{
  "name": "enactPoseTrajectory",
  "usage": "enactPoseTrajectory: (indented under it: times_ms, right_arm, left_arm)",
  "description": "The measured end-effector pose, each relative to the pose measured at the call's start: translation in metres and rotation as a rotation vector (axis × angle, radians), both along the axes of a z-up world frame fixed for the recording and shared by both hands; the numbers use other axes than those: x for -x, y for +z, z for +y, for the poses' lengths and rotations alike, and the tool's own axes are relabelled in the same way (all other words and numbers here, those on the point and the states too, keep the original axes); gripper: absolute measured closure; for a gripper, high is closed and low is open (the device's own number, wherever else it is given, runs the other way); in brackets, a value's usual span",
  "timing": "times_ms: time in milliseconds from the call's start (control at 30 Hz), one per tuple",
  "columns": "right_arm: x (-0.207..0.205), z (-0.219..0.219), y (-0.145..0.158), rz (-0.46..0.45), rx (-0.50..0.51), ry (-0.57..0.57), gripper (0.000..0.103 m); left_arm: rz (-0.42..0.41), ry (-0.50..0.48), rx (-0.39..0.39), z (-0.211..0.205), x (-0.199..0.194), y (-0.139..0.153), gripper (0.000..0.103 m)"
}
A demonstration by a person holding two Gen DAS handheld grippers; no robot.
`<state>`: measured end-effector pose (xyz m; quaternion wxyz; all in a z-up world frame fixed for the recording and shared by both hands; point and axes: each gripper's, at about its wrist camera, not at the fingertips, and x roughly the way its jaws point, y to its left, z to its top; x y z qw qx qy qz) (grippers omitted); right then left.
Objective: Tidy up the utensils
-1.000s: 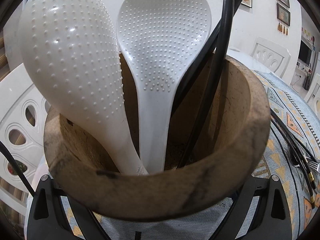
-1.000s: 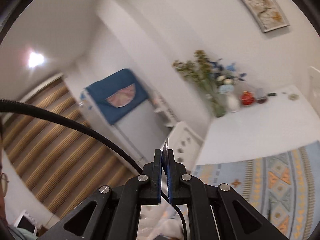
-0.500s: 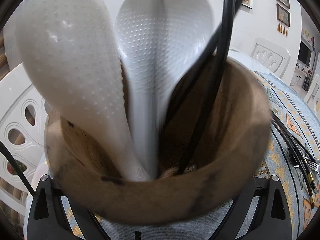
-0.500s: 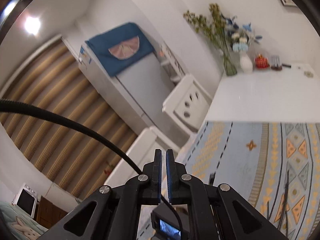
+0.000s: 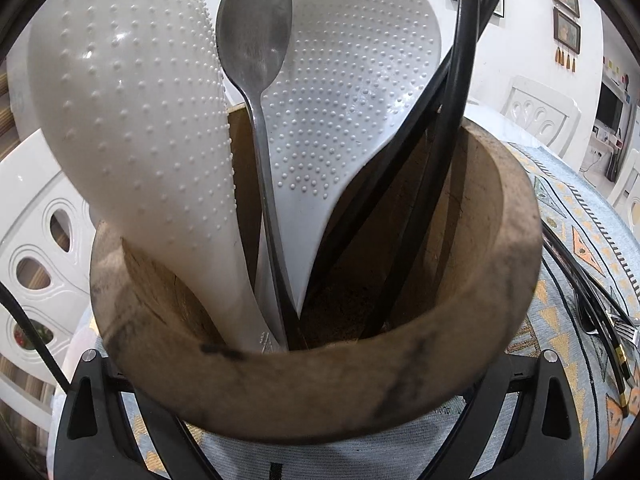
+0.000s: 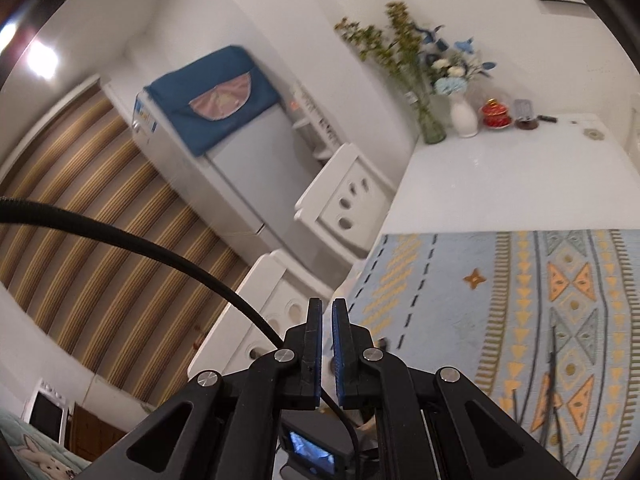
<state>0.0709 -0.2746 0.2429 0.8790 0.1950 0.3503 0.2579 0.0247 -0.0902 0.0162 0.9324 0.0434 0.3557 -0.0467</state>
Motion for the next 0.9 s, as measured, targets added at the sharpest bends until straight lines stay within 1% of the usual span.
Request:
enactPoseTrajectory:
  times_ms: [167, 200, 233, 267, 300, 333, 433, 467, 567, 667, 767, 800, 900]
  right_arm:
    - [0.004, -0.032, -0.003, 0.038, 0.044, -0.092, 0.097]
    - [0.004, -0.041, -0.007, 0.06, 0.055, -0.116, 0.093]
    - [0.004, -0.048, -0.013, 0.084, 0.063, -0.137, 0.085]
    - [0.004, -0.057, -0.019, 0.112, 0.068, -0.161, 0.08]
    - [0.005, -0.067, -0.027, 0.143, 0.072, -0.189, 0.068]
    - [0.006, -0.074, -0.034, 0.166, 0.077, -0.212, 0.065]
    - [0.006, -0.094, -0.061, 0.267, 0.14, -0.281, 0.065]
    - [0.006, -0.101, -0.075, 0.316, 0.164, -0.307, 0.065]
    - [0.006, -0.115, -0.104, 0.412, 0.181, -0.338, 0.065]
    - [0.009, -0.127, -0.132, 0.505, 0.259, -0.37, 0.065]
    - [0.014, -0.14, -0.159, 0.608, 0.315, -0.367, 0.065]
    - [0.018, -0.144, -0.169, 0.647, 0.334, -0.358, 0.065]
    - [0.033, -0.148, -0.188, 0.725, 0.384, -0.316, 0.065]
  left_arm:
    - [0.0, 0.0, 0.0, 0.0, 0.0, 0.0, 0.006]
    - [0.0, 0.0, 0.0, 0.0, 0.0, 0.0, 0.006]
    - [0.0, 0.0, 0.0, 0.0, 0.0, 0.0, 0.006]
    - [0.0, 0.0, 0.0, 0.0, -0.001, 0.0, 0.006]
    - [0.0, 0.0, 0.001, 0.0, -0.001, 0.0, 0.006]
    - [0.0, 0.0, 0.001, 0.0, 0.0, 0.0, 0.006]
    - [0.002, 0.0, 0.0, 0.0, 0.001, 0.0, 0.006]
    - [0.002, 0.0, 0.0, -0.001, -0.001, 0.0, 0.006]
    - [0.004, 0.0, 0.0, -0.001, 0.0, 0.0, 0.006]
    - [0.003, 0.0, 0.0, -0.002, 0.001, 0.0, 0.006]
    - [0.003, 0.0, 0.0, -0.002, 0.001, 0.0, 0.006]
    - [0.003, 0.0, 0.0, -0.002, 0.001, 0.0, 0.006]
    - [0.004, 0.0, -0.002, -0.002, 0.0, 0.0, 0.006]
